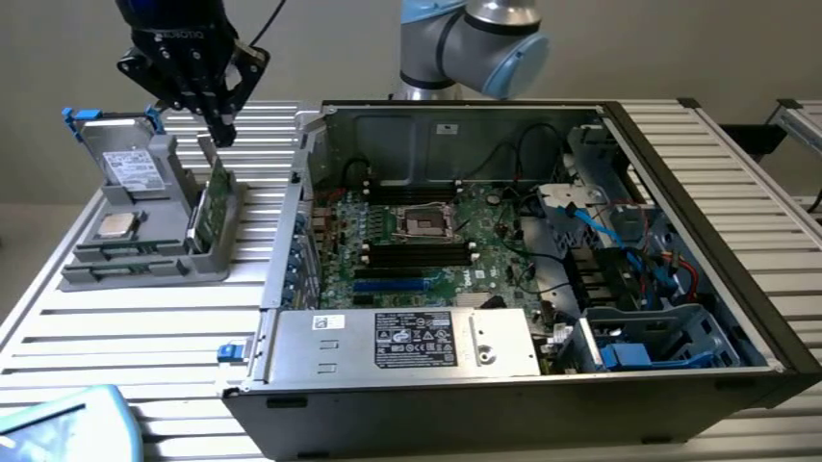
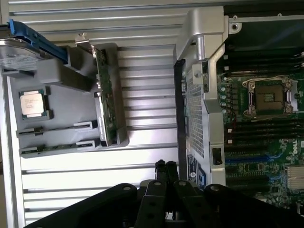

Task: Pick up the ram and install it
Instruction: 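Reach for the ram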

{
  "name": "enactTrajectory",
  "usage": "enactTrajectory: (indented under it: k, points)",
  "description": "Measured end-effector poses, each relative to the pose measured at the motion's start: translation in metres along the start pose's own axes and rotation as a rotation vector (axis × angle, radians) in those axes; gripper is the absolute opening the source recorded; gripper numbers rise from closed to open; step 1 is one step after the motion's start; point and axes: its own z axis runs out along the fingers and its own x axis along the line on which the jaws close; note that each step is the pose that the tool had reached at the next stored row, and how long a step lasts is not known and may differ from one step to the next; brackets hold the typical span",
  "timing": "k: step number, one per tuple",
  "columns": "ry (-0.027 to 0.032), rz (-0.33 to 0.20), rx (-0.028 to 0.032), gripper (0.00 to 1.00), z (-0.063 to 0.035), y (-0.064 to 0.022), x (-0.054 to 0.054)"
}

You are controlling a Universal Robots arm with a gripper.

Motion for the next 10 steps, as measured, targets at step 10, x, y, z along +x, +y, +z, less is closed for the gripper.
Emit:
enactTrajectory:
  k: [10]
  points:
    - [0.0334, 0.002, 0.0024, 0.11, 0.0013, -0.0049, 0.027]
